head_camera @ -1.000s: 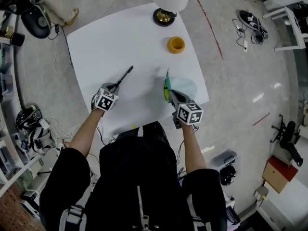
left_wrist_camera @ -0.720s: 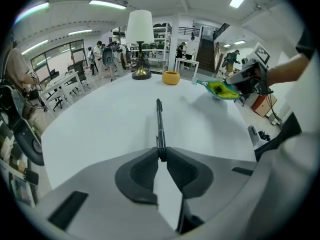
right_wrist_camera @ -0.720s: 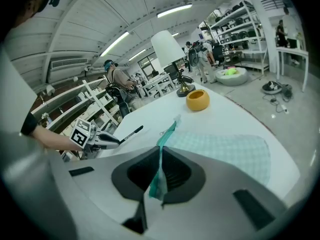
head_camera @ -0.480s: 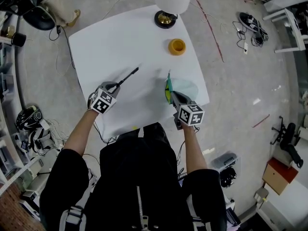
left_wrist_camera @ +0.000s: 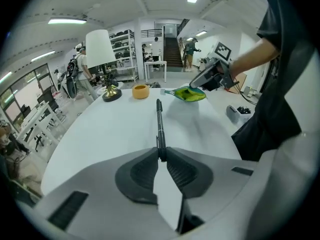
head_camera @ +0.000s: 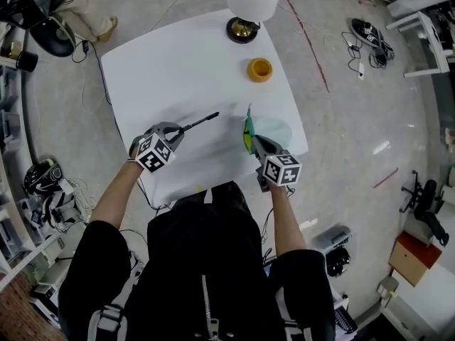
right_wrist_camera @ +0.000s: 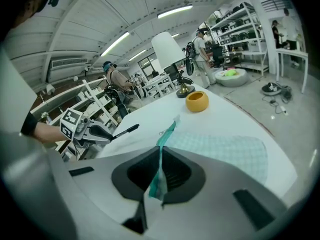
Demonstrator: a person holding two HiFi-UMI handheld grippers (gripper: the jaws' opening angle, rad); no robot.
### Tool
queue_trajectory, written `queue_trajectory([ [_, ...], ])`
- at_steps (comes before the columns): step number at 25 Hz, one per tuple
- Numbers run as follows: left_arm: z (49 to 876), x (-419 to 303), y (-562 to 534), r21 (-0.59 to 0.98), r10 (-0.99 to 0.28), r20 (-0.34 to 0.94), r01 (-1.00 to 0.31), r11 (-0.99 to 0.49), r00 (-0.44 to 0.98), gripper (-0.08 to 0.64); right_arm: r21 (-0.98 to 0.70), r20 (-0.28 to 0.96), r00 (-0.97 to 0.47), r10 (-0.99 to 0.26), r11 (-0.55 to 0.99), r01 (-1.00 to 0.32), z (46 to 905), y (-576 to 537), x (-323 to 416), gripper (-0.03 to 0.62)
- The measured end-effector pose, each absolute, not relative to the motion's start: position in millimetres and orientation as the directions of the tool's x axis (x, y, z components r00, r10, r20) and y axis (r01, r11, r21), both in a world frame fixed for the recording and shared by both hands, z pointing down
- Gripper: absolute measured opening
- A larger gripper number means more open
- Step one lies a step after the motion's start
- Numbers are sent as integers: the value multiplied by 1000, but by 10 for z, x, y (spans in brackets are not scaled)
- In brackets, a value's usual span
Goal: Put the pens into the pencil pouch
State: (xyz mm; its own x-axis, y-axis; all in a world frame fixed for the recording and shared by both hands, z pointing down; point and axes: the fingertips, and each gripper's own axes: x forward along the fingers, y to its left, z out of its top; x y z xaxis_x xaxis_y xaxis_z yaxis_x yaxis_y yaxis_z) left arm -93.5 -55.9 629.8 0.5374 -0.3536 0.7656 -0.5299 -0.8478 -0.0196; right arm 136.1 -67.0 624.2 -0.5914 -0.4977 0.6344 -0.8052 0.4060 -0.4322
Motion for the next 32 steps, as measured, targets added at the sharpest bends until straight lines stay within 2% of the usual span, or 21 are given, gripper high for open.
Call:
queue_trajectory([
  [11, 6384, -392, -326, 27, -209, 774, -362, -932, 598, 71, -438, 631, -589, -505, 394, -808, 6259, -641, 1365, 25],
  [32, 6458, 317, -272, 75, -109, 767, -257, -964, 633, 71, -447, 625, -586, -515, 379, -810, 6250, -587, 1353, 25],
])
